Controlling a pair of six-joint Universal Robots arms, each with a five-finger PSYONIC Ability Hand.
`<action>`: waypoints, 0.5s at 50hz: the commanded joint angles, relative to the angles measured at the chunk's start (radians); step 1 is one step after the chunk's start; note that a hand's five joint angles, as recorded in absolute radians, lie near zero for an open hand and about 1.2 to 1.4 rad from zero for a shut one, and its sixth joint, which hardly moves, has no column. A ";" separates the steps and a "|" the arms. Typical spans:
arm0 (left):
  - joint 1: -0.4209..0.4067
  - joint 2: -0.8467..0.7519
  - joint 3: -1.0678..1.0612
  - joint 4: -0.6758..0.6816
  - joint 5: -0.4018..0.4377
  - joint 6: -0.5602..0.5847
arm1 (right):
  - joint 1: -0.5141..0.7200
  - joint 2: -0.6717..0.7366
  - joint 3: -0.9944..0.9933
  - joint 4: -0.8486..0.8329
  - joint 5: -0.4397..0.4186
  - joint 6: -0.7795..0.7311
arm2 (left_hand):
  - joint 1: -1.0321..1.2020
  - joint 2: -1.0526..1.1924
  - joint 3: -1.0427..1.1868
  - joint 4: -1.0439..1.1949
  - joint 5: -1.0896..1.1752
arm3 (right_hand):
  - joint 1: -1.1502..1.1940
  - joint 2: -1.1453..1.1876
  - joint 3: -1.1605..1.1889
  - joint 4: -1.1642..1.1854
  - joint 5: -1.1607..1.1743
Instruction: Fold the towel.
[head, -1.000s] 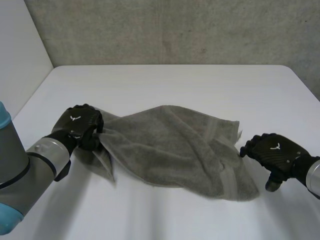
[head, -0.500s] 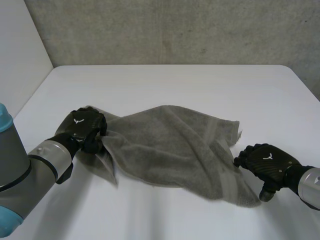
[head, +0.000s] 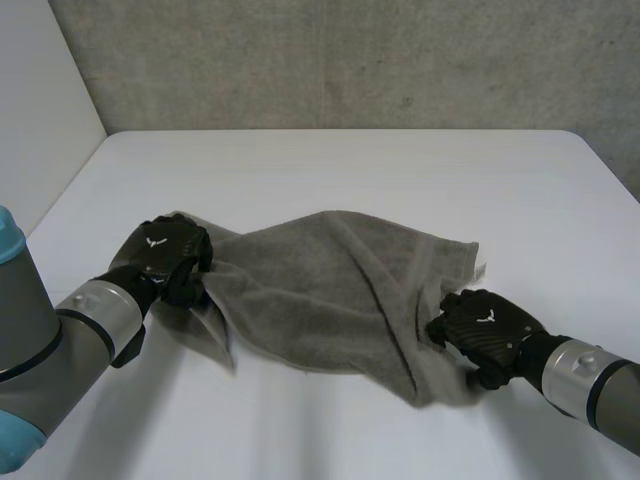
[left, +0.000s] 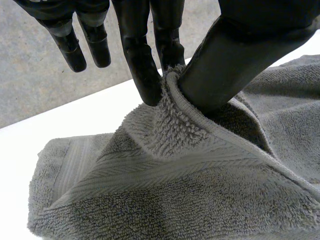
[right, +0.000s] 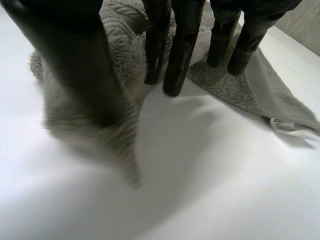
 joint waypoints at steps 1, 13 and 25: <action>0.006 0.012 -0.001 -0.005 0.002 0.000 | 0.007 -0.003 -0.055 0.039 0.005 0.045 | 0.147 0.064 -0.049 -0.055 0.093 | 0.469 0.437 -0.052 -0.070 0.445; 0.114 0.198 -0.010 -0.215 0.211 0.005 | -0.117 -0.336 -0.189 0.165 -0.087 0.157 | 0.147 0.064 -0.049 -0.055 0.093 | 0.469 0.437 -0.052 -0.070 0.445; 0.254 0.189 0.079 -0.306 0.350 0.012 | -0.110 -0.192 -0.313 0.269 -0.105 0.004 | 0.147 0.064 -0.049 -0.055 0.093 | 0.469 0.437 -0.052 -0.070 0.445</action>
